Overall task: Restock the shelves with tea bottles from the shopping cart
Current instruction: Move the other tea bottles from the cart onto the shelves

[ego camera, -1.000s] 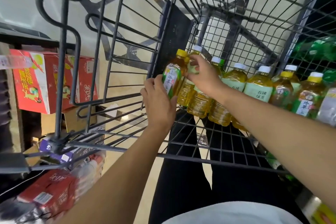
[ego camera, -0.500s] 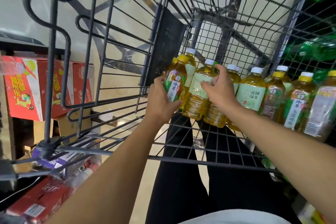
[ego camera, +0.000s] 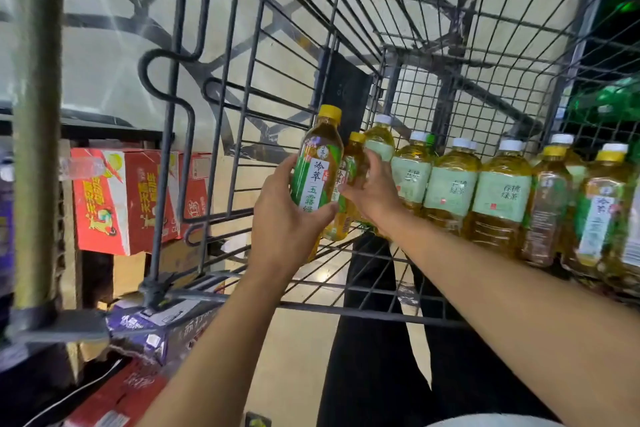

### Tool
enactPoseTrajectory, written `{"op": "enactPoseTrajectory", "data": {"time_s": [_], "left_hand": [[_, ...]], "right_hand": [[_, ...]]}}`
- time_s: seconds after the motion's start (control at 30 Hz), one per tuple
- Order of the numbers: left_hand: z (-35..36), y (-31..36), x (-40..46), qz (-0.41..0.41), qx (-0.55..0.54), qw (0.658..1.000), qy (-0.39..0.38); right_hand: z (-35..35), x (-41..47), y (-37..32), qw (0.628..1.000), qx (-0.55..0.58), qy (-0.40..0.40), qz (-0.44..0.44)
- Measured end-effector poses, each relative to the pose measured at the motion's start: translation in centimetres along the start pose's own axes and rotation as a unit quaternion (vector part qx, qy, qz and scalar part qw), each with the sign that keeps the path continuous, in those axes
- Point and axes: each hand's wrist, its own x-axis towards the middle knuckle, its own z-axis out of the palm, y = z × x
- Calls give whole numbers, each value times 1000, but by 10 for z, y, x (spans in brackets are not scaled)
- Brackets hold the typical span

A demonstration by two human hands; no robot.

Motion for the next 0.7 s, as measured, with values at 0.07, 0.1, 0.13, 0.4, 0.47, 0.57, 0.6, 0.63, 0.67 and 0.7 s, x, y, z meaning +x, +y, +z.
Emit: {"op": "enactPoseTrajectory", "data": {"time_s": [0.07, 0.1, 0.13, 0.4, 0.47, 0.57, 0.6, 0.63, 0.67, 0.7], "left_hand": [[-2, 2, -1, 5, 6, 1000, 14], [-2, 3, -1, 4, 3, 1000, 22], [-1, 4, -1, 2, -2, 1000, 30], [5, 9, -1, -27, -69, 996, 43], [4, 11, -4, -24, -71, 996, 38], [-1, 15, -14, -24, -81, 996, 39], [-3, 17, -18, -29, -89, 995, 44], [-6, 19, -24, -34, -104, 993, 47], [-8, 21, -29, -36, -118, 991, 50], [-10, 22, -35, -37, -131, 989, 57]], "right_hand": [[12, -2, -1, 999, -6, 41, 3], [17, -2, -2, 998, -7, 58, -2], [22, -2, -3, 997, -10, 72, -8], [32, -4, 1, 993, 43, 106, -9], [27, -7, -1, 993, 61, 98, -11], [10, -17, -11, 992, 97, 83, -4], [1, -20, -17, 991, 108, 82, 3], [-10, -25, -22, 989, 119, 84, 11], [-22, -31, -29, 987, 135, 86, 14], [-36, -38, -36, 984, 156, 86, 12]]}}
